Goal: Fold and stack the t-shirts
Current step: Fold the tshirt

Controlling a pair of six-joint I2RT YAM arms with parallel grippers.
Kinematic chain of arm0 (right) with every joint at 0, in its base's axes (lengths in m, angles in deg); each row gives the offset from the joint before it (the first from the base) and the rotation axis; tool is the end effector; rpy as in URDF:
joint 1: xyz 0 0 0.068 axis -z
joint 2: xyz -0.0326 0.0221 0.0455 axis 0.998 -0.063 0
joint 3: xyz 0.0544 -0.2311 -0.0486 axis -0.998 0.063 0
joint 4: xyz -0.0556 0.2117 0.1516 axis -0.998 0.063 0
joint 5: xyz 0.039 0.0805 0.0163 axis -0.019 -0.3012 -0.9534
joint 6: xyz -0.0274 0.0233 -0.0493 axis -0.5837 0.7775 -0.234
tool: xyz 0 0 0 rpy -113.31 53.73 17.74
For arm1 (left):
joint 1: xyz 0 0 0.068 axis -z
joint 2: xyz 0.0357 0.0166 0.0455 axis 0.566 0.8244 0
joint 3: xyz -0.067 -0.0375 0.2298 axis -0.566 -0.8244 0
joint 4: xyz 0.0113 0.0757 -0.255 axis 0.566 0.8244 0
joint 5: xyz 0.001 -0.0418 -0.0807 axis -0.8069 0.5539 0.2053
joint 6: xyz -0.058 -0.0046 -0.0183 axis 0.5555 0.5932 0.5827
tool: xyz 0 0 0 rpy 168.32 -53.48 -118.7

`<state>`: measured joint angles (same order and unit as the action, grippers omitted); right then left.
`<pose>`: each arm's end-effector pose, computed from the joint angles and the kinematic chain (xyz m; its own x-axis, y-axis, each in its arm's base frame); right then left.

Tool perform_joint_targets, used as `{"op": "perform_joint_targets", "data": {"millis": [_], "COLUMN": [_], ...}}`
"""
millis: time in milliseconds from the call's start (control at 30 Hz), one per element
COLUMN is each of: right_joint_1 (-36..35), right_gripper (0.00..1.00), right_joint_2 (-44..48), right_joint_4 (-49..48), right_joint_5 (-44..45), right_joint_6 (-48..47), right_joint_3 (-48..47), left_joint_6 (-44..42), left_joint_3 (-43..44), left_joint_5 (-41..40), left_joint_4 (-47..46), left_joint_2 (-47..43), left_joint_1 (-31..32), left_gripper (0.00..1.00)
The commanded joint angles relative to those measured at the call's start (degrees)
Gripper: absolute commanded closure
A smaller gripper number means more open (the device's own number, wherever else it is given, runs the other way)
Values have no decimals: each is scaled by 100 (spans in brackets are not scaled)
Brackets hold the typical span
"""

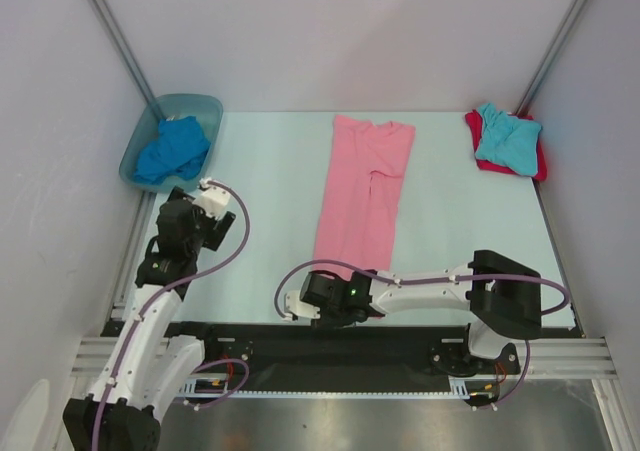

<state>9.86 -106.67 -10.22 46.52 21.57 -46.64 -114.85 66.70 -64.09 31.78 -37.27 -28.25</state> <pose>0.0801 0.3095 0.1307 0.1863 -0.9341 -0.3046 -0.9590 -0.1056 -0.2629 0.2123 -0.0147 0.2461 -0.4489 0.5575 -0.6983 0.2077 0.8252 0.5253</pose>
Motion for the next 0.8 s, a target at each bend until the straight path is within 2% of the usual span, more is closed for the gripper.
{"op": "perform_joint_targets", "data": {"millis": [0,167,767], "right_joint_1": [7,42,-143], "right_gripper": [48,48,54], "right_joint_2": [46,-156,-491], "right_joint_4": [-264,-308,-335], "right_joint_5": [389,416,442], "right_joint_6": [-187,-205,-99], "right_joint_3": [120,217,235], "left_joint_6": [178,266,354], "left_joint_3": [-390,-866,-867], "left_joint_5": [254,378,202], "left_joint_4": [-716,-1052,-1096], "left_joint_2": [-300,-607,-723], "left_joint_1": [28,20,28], "left_gripper": [0,0,0]}}
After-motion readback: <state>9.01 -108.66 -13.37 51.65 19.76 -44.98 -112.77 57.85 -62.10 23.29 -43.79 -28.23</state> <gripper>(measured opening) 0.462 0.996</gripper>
